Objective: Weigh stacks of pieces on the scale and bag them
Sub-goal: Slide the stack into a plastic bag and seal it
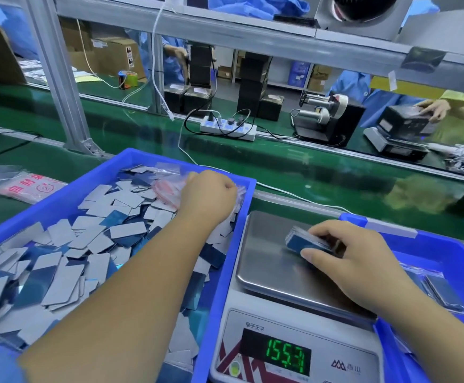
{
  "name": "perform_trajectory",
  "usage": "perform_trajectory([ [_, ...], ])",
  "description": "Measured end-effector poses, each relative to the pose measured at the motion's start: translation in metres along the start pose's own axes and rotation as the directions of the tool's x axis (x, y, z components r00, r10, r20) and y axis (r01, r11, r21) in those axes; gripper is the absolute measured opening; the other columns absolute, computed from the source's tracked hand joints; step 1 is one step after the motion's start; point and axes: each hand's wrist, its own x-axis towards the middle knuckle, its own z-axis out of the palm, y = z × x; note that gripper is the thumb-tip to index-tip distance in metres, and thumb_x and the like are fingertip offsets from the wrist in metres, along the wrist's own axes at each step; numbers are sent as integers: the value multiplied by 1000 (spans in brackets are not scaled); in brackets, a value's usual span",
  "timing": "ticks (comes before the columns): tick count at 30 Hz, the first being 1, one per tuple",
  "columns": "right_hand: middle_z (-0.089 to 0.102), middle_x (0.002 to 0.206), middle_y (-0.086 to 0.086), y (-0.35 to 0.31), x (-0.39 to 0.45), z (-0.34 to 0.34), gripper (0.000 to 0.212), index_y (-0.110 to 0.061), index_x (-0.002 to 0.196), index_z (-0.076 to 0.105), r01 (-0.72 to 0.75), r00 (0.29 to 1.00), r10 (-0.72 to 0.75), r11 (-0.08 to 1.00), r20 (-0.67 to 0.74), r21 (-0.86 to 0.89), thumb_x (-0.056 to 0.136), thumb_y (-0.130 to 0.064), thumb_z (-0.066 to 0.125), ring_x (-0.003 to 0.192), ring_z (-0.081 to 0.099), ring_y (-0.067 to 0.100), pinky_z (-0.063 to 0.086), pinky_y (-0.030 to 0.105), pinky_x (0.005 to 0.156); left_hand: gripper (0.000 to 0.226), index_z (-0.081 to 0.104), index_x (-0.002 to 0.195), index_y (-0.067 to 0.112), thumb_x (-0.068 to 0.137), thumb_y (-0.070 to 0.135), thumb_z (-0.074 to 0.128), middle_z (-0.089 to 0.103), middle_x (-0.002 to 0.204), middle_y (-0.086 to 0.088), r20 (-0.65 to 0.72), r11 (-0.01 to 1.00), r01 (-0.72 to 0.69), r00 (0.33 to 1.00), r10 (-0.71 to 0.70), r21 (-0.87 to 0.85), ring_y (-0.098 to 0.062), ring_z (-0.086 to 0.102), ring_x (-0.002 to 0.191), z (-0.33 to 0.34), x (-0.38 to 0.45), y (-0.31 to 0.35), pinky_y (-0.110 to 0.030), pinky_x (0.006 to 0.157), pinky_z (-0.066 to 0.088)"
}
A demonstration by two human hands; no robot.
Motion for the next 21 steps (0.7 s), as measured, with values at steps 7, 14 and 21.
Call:
perform_trajectory([
  [7,72,85,-2,-3,5,-4,29,-23,91,77,-135,985,165,534,53,835,63,-29,79,78,62,10,50,24,73,10,77,85,47,85,42,68,56,88,13,29,754,-269,934,356,-599,-1,52,74,-15,-34,54,-11,69,42],
  [14,68,98,12,-6,7,-10,36,-7,99,73,-160,953,300,367,47,916,68,-25,70,91,60,22,49,28,74,16,77,104,36,93,27,69,46,86,12,104,729,-333,870,482,-598,3,47,71,-2,-44,59,-11,68,38],
  [21,71,94,11,-7,7,-9,31,-10,93,76,-159,954,297,363,48,918,67,-27,73,87,65,18,54,25,70,17,79,107,27,92,23,72,42,83,10,56,739,-420,850,523,-526,-1,44,69,0,-46,60,-15,68,35],
])
